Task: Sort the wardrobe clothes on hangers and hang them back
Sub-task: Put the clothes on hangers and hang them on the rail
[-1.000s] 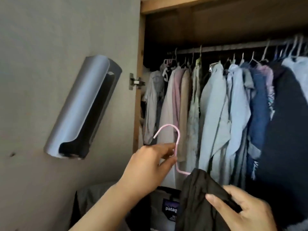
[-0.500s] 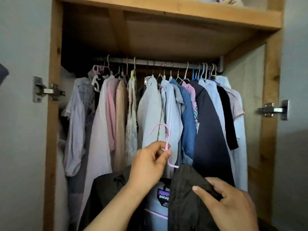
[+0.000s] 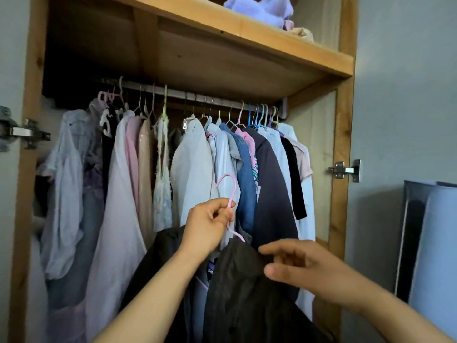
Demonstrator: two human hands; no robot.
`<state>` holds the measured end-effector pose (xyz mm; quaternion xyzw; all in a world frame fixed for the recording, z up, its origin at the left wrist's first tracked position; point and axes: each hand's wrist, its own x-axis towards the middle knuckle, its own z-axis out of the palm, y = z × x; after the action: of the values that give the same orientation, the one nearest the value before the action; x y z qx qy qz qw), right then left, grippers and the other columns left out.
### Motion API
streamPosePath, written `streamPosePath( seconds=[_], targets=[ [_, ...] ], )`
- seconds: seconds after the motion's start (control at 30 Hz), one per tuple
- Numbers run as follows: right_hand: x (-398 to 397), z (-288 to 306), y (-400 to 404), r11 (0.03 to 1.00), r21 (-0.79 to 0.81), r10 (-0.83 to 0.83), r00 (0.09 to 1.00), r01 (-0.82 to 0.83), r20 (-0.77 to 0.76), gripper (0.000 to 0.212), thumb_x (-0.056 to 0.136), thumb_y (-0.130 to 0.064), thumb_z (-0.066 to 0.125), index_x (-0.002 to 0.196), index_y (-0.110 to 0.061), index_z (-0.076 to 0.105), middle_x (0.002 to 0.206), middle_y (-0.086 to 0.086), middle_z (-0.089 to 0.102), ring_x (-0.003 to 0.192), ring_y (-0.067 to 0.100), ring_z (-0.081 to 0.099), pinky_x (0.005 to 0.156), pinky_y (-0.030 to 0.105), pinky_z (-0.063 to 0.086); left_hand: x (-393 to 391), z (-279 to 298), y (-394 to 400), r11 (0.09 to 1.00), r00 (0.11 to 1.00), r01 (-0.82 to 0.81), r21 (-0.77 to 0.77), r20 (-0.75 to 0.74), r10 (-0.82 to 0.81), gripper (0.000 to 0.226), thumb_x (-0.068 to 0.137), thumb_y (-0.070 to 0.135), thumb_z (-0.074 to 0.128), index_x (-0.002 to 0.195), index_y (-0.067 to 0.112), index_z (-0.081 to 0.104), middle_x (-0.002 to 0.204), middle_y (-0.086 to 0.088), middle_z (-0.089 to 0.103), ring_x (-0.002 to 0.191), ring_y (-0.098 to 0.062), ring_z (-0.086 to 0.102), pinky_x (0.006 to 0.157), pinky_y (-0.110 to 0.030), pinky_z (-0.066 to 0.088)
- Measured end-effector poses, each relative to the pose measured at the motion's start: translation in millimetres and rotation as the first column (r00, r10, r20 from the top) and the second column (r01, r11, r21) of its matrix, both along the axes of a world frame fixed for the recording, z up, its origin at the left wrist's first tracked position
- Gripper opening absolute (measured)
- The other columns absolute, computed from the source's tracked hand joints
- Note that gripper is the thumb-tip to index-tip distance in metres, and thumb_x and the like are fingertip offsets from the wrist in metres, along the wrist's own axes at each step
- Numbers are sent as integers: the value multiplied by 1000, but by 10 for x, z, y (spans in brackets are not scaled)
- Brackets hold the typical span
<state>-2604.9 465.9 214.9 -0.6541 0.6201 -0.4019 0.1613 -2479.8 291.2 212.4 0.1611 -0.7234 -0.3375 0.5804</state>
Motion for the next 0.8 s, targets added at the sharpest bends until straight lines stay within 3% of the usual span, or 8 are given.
streamPosePath(
  seconds=[0.07,0.17,0.3,0.37,0.5,0.57,0.67,0.8],
  targets=[
    [39,-11,-12,997,-68,-44,999,43,-19,59,64,-51,69,120,-39,55,105,-9,60,90,1,58,85,21,49,-23,-15,54,999,999,33,2,-8,-33,39,88,1,60,70,34,67,58,7,62,70,-20,62,78,-37,53],
    [122,-89,-46,998,-48,50,996,-47,70,68,72,-48,74,132,-40,43,122,-17,58,110,-7,55,98,20,45,-61,21,169,997,996,83,3,-29,-83,32,89,0,59,81,31,66,57,11,65,66,-9,63,72,-22,52],
    [118,-123,-40,966,-147,248,929,-215,274,65,69,-24,75,129,-22,51,123,-7,64,116,9,58,98,26,47,-92,115,256,989,986,144,27,-86,-141,28,90,-3,56,85,23,66,57,7,64,58,-5,59,64,-14,48],
    [99,-92,-23,947,-211,297,911,-242,288,66,66,-21,76,128,-22,52,125,-12,63,120,6,55,100,22,44,-90,174,251,986,979,162,39,-129,-156,26,91,-4,54,86,18,67,57,6,61,56,-8,56,63,-16,48],
    [79,18,-73,920,-268,365,871,-285,328,60,66,-8,68,123,-22,54,116,-20,65,111,-4,58,82,9,46,-65,324,248,991,976,134,14,-174,-130,19,91,-5,52,92,8,65,57,5,60,54,-5,55,61,-14,46],
    [31,94,-121,904,-280,419,798,-322,433,58,64,-4,66,119,-19,58,110,-12,70,102,0,63,76,11,49,-67,437,283,995,979,102,-17,-177,-104,17,91,-4,52,95,6,66,61,0,61,55,-5,55,61,-13,46],
    [-3,238,-189,848,-310,531,675,-431,513,55,62,-1,68,117,-9,66,112,14,68,100,24,67,81,26,54,-91,603,351,995,987,61,-80,-143,-72,22,91,-2,53,86,14,67,65,-5,59,61,-10,55,65,-19,48],
    [-119,348,-213,813,-373,583,619,-448,526,58,61,-5,67,118,-4,64,114,24,65,98,32,65,82,32,54,-155,743,413,985,996,8,-173,-89,-24,26,90,0,56,80,21,67,70,-11,62,68,-14,55,73,-27,48]
  ],
)
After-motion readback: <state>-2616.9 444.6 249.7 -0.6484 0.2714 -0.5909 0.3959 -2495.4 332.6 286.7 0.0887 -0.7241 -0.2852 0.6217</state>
